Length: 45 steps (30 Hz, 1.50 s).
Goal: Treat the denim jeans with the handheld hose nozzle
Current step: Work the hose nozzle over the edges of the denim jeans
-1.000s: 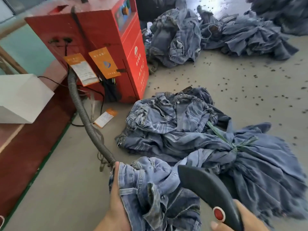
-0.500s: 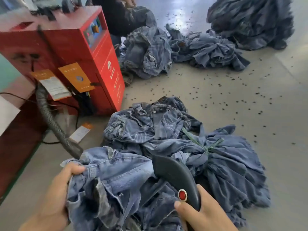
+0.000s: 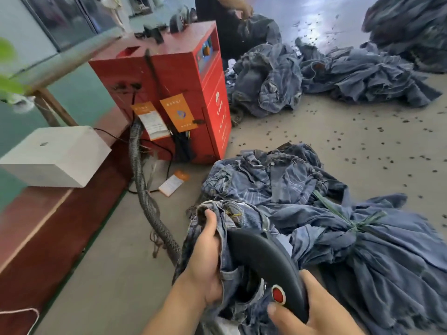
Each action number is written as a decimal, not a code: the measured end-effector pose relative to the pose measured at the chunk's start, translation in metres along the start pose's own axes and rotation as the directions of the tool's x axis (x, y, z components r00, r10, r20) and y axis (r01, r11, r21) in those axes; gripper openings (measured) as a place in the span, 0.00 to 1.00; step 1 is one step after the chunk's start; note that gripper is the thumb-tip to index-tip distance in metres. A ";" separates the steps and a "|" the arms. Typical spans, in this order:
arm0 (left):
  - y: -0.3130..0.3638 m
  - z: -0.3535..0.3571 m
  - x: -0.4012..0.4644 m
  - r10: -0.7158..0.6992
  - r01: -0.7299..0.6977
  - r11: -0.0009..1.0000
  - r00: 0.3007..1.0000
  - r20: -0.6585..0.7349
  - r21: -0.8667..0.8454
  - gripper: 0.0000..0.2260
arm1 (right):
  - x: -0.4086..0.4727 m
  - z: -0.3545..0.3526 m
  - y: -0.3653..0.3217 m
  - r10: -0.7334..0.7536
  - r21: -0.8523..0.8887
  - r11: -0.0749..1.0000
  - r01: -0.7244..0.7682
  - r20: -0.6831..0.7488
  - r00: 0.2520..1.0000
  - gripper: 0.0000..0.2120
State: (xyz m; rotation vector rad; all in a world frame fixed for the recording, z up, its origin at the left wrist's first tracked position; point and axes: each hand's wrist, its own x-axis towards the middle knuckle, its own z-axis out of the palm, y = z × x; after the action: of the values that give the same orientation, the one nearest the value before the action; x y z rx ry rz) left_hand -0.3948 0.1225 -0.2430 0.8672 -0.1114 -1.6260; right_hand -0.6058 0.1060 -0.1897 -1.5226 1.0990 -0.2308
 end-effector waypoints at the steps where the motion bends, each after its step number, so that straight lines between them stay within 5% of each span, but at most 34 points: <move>1: -0.003 -0.003 0.003 0.016 -0.016 1.000 0.999 0.028 0.006 0.38 | 0.001 -0.003 0.000 -0.022 -0.006 1.000 0.022 -0.059 0.998 0.15; 5: -0.001 -0.012 0.000 -0.004 0.004 0.998 1.000 -0.002 0.063 0.39 | 0.017 -0.004 -0.013 0.072 -0.128 0.989 -0.078 -0.051 0.996 0.12; 12: 0.000 -0.002 -0.015 0.098 -0.024 0.919 0.981 -0.168 0.393 0.51 | 0.022 -0.052 -0.019 0.127 0.008 0.992 -0.128 -0.201 0.971 0.09; 15: 0.006 -0.016 -0.014 0.187 -0.066 0.880 0.958 -0.216 0.470 0.41 | 0.017 -0.067 -0.016 0.106 -0.047 0.991 -0.124 -0.278 0.955 0.12; 18: 0.013 -0.026 -0.020 0.261 -0.135 0.894 0.933 -0.250 0.428 0.17 | 0.018 -0.064 -0.015 0.097 -0.140 0.981 -0.136 -0.256 0.962 0.15; 23: 0.027 -0.029 -0.032 0.151 -0.153 0.986 0.988 -0.037 -0.059 0.29 | 0.018 -0.064 -0.015 0.112 -0.093 0.986 -0.139 -0.252 0.961 0.16; 26: 0.029 -0.017 -0.032 0.024 -0.024 1.000 0.996 -0.090 0.007 0.36 | 0.016 -0.069 -0.017 0.103 -0.084 0.988 -0.129 -0.265 0.959 0.16; 28: 0.027 -0.017 -0.029 0.006 0.043 0.977 0.974 -0.228 0.208 0.25 | 0.014 -0.069 -0.018 0.093 -0.110 0.986 -0.124 -0.255 0.963 0.16; 30: 0.025 -0.015 -0.029 0.074 0.113 0.862 0.936 -0.343 0.494 0.12 | 0.012 -0.069 -0.018 0.094 -0.118 0.985 -0.125 -0.240 0.966 0.14; 34: 0.019 -0.013 -0.033 0.291 0.198 0.436 0.892 -0.346 0.878 0.20 | 0.013 -0.067 -0.015 0.098 -0.139 0.982 -0.129 -0.206 0.974 0.14; 36: 0.022 -0.015 -0.039 0.366 0.219 0.352 0.863 -0.349 0.910 0.18 | 0.013 -0.065 -0.014 0.089 -0.127 0.985 -0.113 -0.179 0.980 0.14; 38: 0.030 -0.015 -0.047 0.341 0.158 0.491 0.870 -0.356 0.857 0.23 | 0.014 -0.063 -0.011 0.076 -0.109 0.989 -0.096 -0.173 0.982 0.15; 41: 0.036 -0.025 -0.053 0.155 0.086 0.869 0.888 -0.433 0.486 0.26 | 0.012 -0.060 -0.003 0.057 -0.097 0.992 -0.076 -0.185 0.981 0.16; 45: 0.028 -0.025 -0.055 -0.113 0.122 0.992 0.965 -0.236 0.026 0.25 | 0.012 -0.051 0.010 0.100 -0.105 0.987 -0.118 -0.162 0.982 0.17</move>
State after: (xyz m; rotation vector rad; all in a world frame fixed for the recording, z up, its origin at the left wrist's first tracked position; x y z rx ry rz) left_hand -0.3579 0.1726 -0.2202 1.1085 0.0740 -1.6226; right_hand -0.6392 0.0638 -0.1882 -1.5598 1.3362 -0.2177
